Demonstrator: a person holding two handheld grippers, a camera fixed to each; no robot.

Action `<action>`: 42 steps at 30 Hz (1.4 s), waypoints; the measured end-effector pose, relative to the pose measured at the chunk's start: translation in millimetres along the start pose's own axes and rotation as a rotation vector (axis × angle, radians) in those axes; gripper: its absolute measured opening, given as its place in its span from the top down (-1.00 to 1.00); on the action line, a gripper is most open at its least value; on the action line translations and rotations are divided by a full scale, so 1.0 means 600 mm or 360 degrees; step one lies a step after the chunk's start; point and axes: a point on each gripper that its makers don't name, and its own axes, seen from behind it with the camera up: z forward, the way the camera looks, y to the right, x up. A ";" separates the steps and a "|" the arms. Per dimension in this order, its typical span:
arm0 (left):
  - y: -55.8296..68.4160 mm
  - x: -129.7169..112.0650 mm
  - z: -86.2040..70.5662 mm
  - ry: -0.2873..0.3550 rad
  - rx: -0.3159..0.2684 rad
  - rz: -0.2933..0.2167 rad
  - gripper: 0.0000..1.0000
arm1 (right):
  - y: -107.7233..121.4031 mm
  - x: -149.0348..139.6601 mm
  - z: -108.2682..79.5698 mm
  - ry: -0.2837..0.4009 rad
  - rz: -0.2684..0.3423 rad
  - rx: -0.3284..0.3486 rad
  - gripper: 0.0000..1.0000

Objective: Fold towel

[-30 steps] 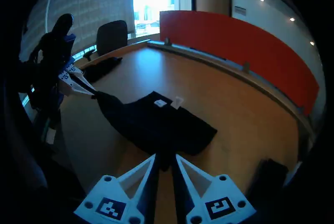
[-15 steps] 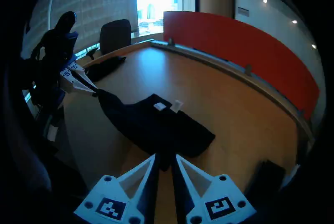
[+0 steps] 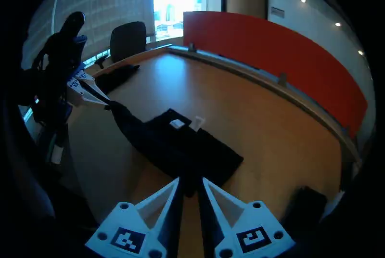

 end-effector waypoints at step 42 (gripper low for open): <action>-0.080 0.035 0.196 -0.0060 0.0045 -0.0017 0.78 | 0.112 -0.041 0.156 -0.0152 0.0170 -0.0100 0.62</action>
